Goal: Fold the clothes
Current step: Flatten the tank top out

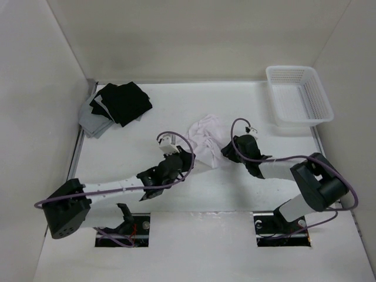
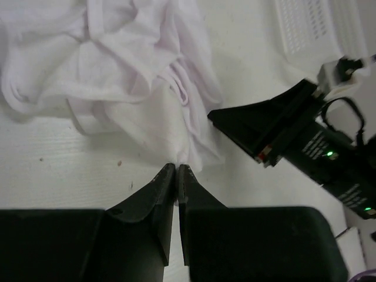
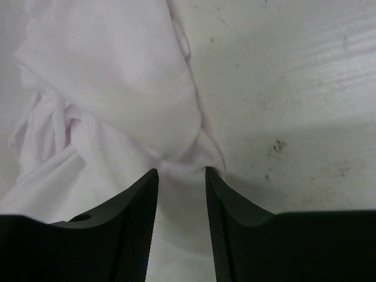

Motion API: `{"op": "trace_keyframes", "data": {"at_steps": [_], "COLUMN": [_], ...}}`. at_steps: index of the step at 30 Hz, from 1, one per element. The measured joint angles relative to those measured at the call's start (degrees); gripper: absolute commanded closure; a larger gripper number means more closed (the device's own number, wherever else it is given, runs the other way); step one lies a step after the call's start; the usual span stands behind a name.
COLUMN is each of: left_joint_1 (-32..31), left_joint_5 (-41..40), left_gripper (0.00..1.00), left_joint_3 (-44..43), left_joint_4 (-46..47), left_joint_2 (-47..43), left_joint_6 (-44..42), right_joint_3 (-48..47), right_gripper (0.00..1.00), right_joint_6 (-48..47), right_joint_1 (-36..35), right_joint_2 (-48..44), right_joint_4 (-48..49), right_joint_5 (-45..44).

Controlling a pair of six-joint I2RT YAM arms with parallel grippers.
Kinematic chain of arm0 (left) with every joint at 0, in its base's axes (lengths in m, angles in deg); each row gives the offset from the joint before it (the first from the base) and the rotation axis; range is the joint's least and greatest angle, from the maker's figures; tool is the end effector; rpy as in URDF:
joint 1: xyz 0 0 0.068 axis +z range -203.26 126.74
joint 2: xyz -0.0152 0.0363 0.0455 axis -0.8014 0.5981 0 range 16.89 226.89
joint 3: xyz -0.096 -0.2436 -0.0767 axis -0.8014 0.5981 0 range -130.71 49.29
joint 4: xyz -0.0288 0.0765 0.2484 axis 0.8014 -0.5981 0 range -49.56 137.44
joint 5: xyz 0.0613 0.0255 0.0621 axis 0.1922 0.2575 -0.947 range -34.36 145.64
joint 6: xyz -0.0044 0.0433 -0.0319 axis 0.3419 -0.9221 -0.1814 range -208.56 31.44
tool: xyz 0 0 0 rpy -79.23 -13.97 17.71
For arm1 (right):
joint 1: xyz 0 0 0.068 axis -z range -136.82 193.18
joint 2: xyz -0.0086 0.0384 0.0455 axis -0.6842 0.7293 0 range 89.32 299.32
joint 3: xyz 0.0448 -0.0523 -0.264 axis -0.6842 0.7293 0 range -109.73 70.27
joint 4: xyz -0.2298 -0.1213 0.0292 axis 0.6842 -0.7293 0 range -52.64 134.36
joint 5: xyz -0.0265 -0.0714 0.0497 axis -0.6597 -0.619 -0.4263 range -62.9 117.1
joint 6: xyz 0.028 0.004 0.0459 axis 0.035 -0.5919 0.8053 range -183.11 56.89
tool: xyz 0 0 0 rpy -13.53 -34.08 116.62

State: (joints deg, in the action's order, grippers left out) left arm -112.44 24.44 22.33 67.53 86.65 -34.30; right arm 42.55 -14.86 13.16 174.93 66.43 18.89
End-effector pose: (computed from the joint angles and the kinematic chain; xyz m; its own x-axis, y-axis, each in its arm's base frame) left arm 0.1418 -0.2014 0.1984 -0.5130 -0.4953 -0.7011 0.1254 0.7648 -0.6320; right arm 0.2359 0.1303 0.1372 -0.6320 0.4877 -0.6023 0.1152 0.8277 0.5493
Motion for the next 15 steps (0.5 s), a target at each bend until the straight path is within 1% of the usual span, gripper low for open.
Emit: {"op": "trace_keyframes", "data": {"at_steps": [2,3,4,6,8,11,15], "left_joint_1": [2.14,2.6,3.67,5.66,8.48,11.58,13.92], "left_joint_5": [-0.04,0.0,0.39,0.83,1.95,3.39,5.86], "left_gripper": [0.96,0.96,0.96,0.96,0.96,0.96,0.96], "left_joint_3": [0.37,0.46,0.68,1.14,1.55,1.62,1.75], "left_joint_4": [-0.22,-0.31,-0.61,-1.36,-1.51,-1.49,-1.53], "left_joint_2": [-4.68,-5.66,-7.26,-10.16,-12.87,-14.6,-14.58], "left_joint_6": [-0.66,-0.87,-1.29,-1.9,-2.29,-2.47,-2.64], "right_joint_3": [-2.56,-4.35,-4.5,-4.02,-2.43,-1.4,-2.93], "right_gripper": [0.61,0.61,0.61,0.58,0.53,0.5,0.52], "right_joint_6": [0.02,0.0,-0.02,-0.07,-0.35,-0.87,-1.27], "right_joint_1": [0.04,0.22,0.24,0.44,0.55,0.7,0.68], "right_joint_2": [2.97,4.96,5.09,4.13,1.14,-1.81,3.04], "right_joint_4": [0.96,1.42,1.49,1.49,1.49,1.66,2.01], "right_joint_5": [-0.31,-0.42,-0.44,-1.27,-2.91,-4.5,-2.43]}}
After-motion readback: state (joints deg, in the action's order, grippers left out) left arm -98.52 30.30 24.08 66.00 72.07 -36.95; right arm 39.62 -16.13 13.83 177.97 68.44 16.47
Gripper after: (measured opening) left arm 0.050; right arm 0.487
